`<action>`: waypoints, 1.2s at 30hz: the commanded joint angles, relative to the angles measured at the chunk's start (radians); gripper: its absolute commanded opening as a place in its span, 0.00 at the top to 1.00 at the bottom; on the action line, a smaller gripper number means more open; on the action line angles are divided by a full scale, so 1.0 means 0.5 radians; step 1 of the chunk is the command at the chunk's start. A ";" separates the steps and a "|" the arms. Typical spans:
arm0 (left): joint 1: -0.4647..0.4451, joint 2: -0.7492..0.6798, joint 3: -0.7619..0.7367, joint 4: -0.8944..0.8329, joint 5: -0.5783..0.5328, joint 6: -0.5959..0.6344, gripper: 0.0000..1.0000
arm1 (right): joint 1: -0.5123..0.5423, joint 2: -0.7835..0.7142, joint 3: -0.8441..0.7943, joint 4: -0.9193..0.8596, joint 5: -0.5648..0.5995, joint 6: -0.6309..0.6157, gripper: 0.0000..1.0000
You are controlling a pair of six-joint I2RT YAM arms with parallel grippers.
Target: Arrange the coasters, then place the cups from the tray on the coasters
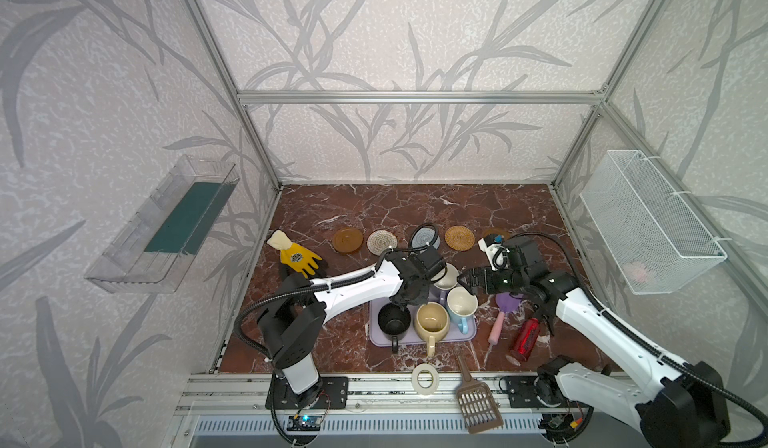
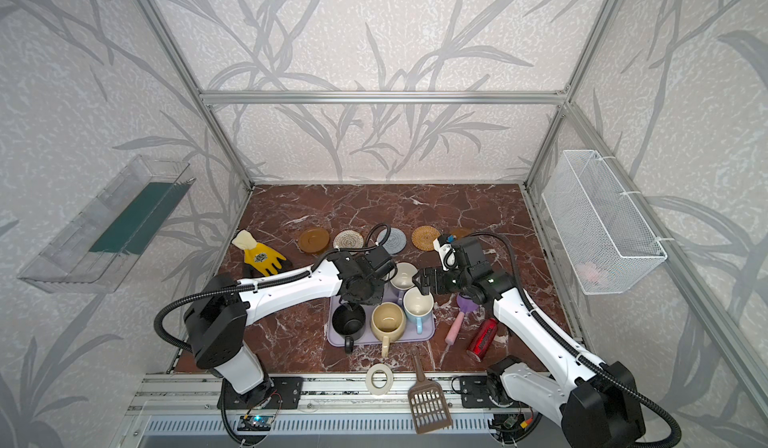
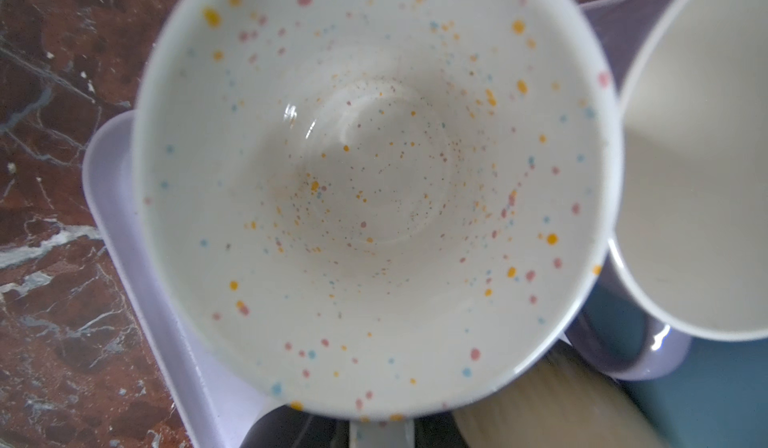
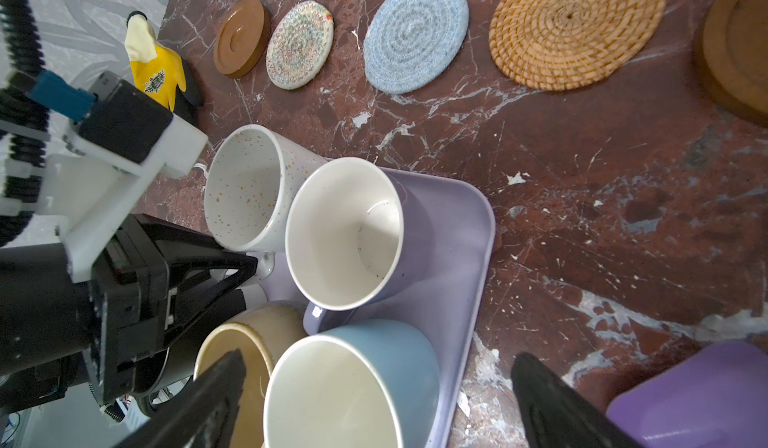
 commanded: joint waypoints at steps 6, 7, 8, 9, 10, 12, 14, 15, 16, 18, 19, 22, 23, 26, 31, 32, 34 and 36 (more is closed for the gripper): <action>0.019 -0.100 0.017 -0.052 -0.172 -0.036 1.00 | 0.009 -0.058 -0.020 0.045 -0.006 -0.014 0.01; 0.022 -0.120 0.021 -0.067 -0.187 -0.034 1.00 | 0.008 -0.061 -0.020 0.048 -0.017 -0.009 0.01; 0.022 -0.139 0.023 -0.078 -0.202 -0.031 1.00 | 0.010 -0.061 -0.019 0.055 -0.025 -0.006 0.01; 0.024 -0.155 0.023 -0.091 -0.211 -0.030 1.00 | 0.008 -0.063 -0.019 0.060 -0.033 -0.003 0.01; 0.025 -0.172 0.023 -0.106 -0.234 -0.047 1.00 | 0.010 -0.063 -0.019 0.066 -0.039 -0.001 0.01; 0.028 -0.177 0.048 -0.189 -0.268 -0.058 1.00 | 0.010 -0.064 -0.020 0.066 -0.044 0.003 0.01; 0.038 -0.182 0.074 -0.278 -0.332 -0.048 1.00 | 0.011 -0.067 -0.020 0.066 -0.041 0.004 0.01; 0.046 -0.196 0.070 -0.280 -0.339 -0.041 1.00 | 0.013 -0.067 -0.022 0.068 -0.039 0.003 0.01; 0.058 -0.211 0.059 -0.270 -0.338 -0.031 1.00 | 0.013 -0.067 -0.022 0.072 -0.035 0.001 0.01; 0.076 -0.246 0.042 -0.241 -0.316 -0.024 1.00 | 0.013 -0.062 -0.023 0.079 -0.040 0.007 0.01; 0.083 -0.266 0.036 -0.229 -0.314 -0.021 1.00 | 0.013 -0.058 -0.018 0.085 -0.048 0.009 0.01; 0.100 -0.326 0.035 -0.199 -0.328 -0.015 1.00 | 0.029 -0.063 -0.017 0.128 -0.079 0.011 0.01; 0.103 -0.341 0.030 -0.189 -0.333 -0.009 1.00 | 0.042 -0.072 -0.018 0.150 -0.081 0.011 0.01; 0.122 -0.372 0.031 -0.181 -0.361 0.014 1.00 | 0.095 -0.094 -0.011 0.214 -0.067 0.011 0.01; 0.163 -0.441 0.020 -0.177 -0.375 0.034 1.00 | 0.220 -0.098 0.024 0.294 -0.016 -0.040 0.01; 0.171 -0.462 0.007 -0.166 -0.392 0.043 1.00 | 0.253 -0.096 0.026 0.325 -0.003 -0.058 0.01; 0.186 -0.507 -0.025 -0.128 -0.418 0.074 1.00 | 0.300 -0.081 0.032 0.390 -0.012 -0.083 0.00; 0.228 -0.542 -0.049 -0.116 -0.422 0.095 1.00 | 0.342 -0.050 0.051 0.455 -0.015 -0.079 0.01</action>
